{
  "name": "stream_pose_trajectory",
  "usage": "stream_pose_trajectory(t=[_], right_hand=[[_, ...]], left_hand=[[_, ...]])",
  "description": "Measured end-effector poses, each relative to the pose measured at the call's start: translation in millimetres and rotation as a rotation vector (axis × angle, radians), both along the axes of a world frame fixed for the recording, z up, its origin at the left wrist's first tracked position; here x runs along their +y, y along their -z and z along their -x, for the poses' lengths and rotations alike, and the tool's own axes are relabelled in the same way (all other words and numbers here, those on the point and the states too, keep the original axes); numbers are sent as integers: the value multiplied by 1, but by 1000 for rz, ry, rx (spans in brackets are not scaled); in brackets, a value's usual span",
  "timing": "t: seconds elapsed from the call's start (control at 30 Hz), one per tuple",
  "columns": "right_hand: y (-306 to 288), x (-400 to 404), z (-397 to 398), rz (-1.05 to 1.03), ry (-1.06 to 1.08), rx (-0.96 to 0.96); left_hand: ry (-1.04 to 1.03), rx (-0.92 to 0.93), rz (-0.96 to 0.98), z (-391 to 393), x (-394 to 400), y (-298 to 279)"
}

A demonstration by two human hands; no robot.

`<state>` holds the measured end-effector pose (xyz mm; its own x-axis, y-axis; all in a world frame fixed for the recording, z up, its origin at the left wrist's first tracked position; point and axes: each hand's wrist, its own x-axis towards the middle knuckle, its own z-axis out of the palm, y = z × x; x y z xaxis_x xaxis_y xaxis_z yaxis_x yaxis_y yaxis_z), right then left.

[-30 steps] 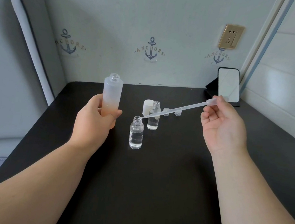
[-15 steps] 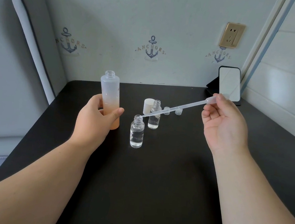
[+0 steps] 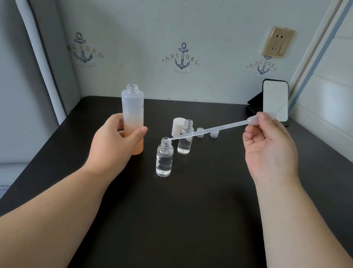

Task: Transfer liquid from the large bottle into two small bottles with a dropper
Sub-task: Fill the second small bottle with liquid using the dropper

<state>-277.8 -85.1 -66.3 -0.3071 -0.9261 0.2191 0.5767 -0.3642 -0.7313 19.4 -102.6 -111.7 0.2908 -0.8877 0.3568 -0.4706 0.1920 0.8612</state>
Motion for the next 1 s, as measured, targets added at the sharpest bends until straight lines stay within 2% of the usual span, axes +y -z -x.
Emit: stream_pose_trajectory(t=[1.0], right_hand=[[1, -1, 1, 43, 8, 46]], left_hand=[[-6, -4, -14, 0, 0, 0]])
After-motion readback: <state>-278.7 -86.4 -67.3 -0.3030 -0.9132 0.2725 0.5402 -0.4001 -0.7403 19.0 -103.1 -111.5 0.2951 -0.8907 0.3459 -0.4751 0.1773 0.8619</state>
